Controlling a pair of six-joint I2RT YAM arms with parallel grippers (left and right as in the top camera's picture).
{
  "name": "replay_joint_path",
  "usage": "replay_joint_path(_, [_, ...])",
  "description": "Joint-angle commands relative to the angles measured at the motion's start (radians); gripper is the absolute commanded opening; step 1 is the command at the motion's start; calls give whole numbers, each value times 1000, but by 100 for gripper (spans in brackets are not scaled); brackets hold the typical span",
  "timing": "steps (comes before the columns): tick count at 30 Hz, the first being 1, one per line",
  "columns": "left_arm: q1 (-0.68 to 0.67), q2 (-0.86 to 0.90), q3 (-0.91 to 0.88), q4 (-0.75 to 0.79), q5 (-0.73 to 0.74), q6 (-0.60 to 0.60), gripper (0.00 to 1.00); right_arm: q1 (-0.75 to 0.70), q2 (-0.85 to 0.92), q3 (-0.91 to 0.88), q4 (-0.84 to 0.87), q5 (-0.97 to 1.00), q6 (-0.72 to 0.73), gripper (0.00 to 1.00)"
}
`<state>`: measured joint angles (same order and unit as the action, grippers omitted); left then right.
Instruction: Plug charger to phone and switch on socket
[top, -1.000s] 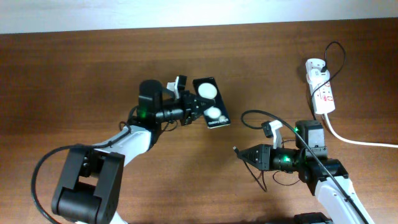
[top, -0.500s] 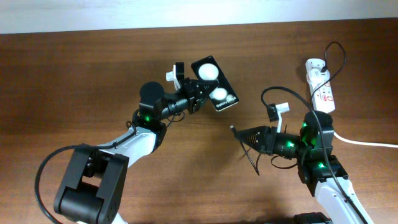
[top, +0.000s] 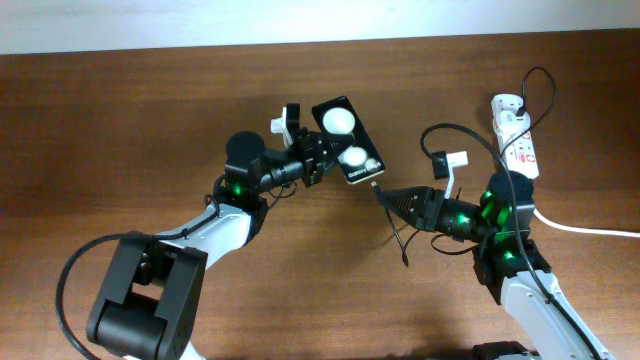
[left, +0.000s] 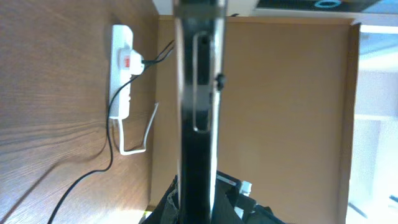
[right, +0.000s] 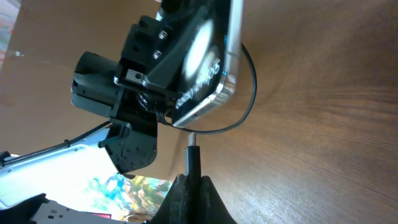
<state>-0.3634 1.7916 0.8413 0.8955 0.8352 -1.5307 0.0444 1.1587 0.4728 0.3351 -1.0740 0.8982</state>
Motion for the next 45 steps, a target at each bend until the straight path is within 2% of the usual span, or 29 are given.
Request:
replay_joint_path(1, [6,-6,11,-17,19,13,0,34,5,8,41,17,-3,4])
replay_joint_path(4, [6,-6,11,-18,30,13,0,72,13,8,43,69,-3,4])
replay_joint_path(45, [6,-6,11,-18,41,21,0,72,26,8,55,158,35,4])
